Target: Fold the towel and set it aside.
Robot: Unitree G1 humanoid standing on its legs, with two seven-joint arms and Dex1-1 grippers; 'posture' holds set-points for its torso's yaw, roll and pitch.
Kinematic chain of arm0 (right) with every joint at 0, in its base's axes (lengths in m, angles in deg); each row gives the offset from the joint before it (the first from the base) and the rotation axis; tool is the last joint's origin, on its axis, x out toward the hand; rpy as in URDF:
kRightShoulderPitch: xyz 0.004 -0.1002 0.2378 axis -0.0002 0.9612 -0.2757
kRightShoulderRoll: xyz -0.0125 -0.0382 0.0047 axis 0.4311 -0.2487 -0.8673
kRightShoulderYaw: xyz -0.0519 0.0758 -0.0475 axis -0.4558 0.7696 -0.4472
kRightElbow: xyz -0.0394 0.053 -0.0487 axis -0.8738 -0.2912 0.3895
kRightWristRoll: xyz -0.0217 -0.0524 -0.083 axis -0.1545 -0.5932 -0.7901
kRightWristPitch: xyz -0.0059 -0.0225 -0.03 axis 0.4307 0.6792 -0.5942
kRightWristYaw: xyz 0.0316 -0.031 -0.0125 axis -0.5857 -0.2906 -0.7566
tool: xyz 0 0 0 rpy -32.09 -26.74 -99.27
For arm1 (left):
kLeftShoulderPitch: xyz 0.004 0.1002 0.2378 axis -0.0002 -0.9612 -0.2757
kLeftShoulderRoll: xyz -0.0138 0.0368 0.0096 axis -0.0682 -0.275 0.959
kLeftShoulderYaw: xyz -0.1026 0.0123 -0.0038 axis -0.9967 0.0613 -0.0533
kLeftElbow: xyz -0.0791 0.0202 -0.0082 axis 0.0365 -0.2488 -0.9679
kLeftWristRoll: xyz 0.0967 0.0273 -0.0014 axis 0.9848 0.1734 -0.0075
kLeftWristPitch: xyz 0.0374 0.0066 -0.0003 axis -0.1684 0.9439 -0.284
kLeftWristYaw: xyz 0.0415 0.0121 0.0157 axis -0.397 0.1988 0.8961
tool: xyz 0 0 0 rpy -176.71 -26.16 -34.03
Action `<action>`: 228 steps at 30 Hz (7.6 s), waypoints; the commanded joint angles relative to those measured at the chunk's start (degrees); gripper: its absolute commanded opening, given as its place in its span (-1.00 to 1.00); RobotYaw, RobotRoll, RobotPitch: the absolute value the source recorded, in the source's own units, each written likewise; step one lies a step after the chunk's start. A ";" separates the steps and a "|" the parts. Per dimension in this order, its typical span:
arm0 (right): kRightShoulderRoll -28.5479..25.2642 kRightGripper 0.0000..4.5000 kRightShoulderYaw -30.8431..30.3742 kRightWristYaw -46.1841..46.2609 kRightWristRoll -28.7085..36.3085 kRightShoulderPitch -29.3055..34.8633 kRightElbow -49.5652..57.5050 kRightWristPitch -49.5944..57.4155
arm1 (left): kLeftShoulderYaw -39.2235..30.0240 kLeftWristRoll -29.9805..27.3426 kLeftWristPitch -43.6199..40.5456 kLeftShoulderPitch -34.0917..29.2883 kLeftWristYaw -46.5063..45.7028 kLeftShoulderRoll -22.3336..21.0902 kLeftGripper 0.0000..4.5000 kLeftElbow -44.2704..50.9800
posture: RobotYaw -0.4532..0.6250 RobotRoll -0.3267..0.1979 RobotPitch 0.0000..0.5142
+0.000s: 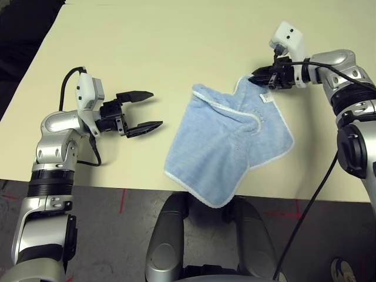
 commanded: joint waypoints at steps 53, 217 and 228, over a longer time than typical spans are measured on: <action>3.28 -0.99 23.78 -8.45 35.75 -18.92 12.89 -7.54 | 0.60 2.15 3.28 17.13 -1.76 7.57 1.00 -21.08 | -0.05 0.25 0.12; -6.64 -1.00 21.68 21.05 19.18 -20.59 0.80 -24.27 | 11.58 6.28 -37.50 25.18 -6.80 11.54 -0.99 3.51 | -0.05 0.25 0.18; -5.91 -1.00 21.58 21.65 19.19 -20.28 0.60 -24.43 | -2.63 -4.91 -41.73 31.33 -31.81 29.41 -0.99 3.46 | -0.01 0.25 0.14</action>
